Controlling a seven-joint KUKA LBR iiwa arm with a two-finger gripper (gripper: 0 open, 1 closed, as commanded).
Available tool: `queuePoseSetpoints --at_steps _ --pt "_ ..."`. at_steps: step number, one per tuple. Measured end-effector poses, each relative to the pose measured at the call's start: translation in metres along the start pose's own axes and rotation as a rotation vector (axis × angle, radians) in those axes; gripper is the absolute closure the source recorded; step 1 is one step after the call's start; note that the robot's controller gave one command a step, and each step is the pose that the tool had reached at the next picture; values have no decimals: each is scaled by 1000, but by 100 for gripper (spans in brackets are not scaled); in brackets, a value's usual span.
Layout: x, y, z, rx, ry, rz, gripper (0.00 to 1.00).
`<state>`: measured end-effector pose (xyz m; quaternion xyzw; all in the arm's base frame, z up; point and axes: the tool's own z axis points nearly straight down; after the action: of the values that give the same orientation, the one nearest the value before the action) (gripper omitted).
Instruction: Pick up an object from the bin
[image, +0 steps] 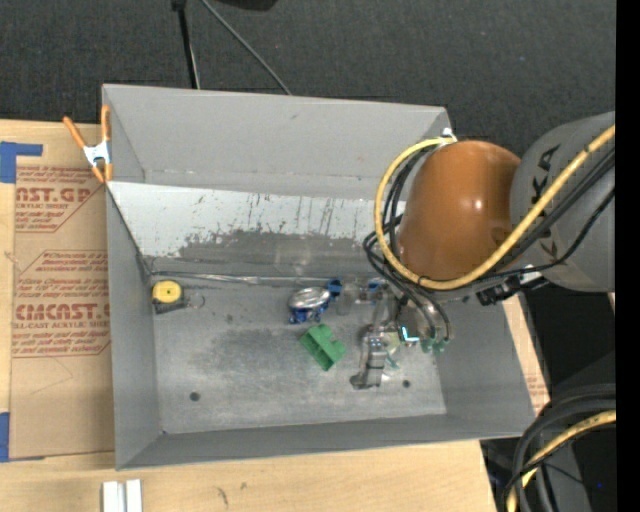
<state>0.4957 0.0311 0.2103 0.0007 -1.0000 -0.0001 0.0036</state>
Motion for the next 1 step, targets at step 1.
queuePoseSetpoints --at_steps 1 --pt "-67 -30 138 1 -14 -67 0"
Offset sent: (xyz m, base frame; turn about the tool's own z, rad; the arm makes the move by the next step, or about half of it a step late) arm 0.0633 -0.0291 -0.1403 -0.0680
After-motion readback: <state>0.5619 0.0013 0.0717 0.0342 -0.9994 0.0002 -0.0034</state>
